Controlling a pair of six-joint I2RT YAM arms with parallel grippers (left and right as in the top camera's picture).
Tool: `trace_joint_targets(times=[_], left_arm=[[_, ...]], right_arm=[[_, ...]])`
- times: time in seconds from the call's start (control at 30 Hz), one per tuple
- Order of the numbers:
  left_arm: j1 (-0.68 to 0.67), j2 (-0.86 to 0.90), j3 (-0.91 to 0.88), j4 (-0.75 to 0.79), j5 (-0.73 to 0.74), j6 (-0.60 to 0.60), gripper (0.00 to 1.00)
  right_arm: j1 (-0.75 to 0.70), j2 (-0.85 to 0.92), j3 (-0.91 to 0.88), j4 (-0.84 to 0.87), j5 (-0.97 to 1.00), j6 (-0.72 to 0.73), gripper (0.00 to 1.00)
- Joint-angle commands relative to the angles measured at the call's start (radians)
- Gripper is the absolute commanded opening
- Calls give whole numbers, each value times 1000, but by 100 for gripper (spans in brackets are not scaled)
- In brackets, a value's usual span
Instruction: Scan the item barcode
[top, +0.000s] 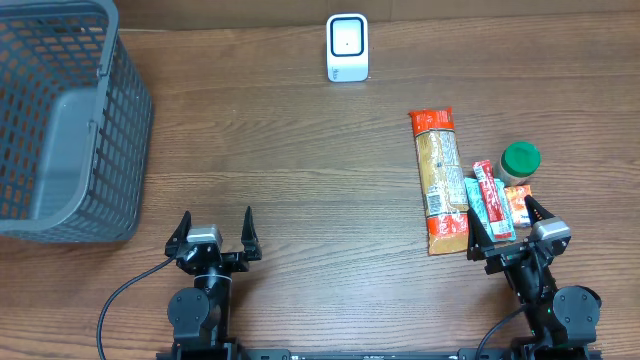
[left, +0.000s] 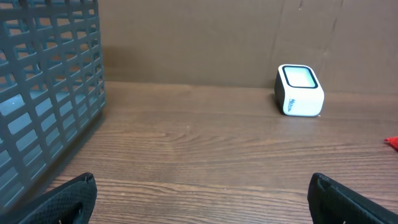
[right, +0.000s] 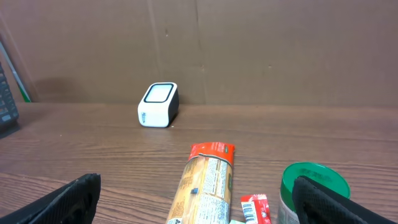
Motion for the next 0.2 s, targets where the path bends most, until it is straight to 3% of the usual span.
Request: trace_joint_targets(times=[0.0, 0.17], left_arm=[[-1, -10, -3, -1, 1, 16, 100], [-1, -10, -3, -1, 1, 16, 100]], right_arm=[[-5, -11, -10, 5, -2, -4, 100], [-5, -11, -10, 5, -2, -4, 100]])
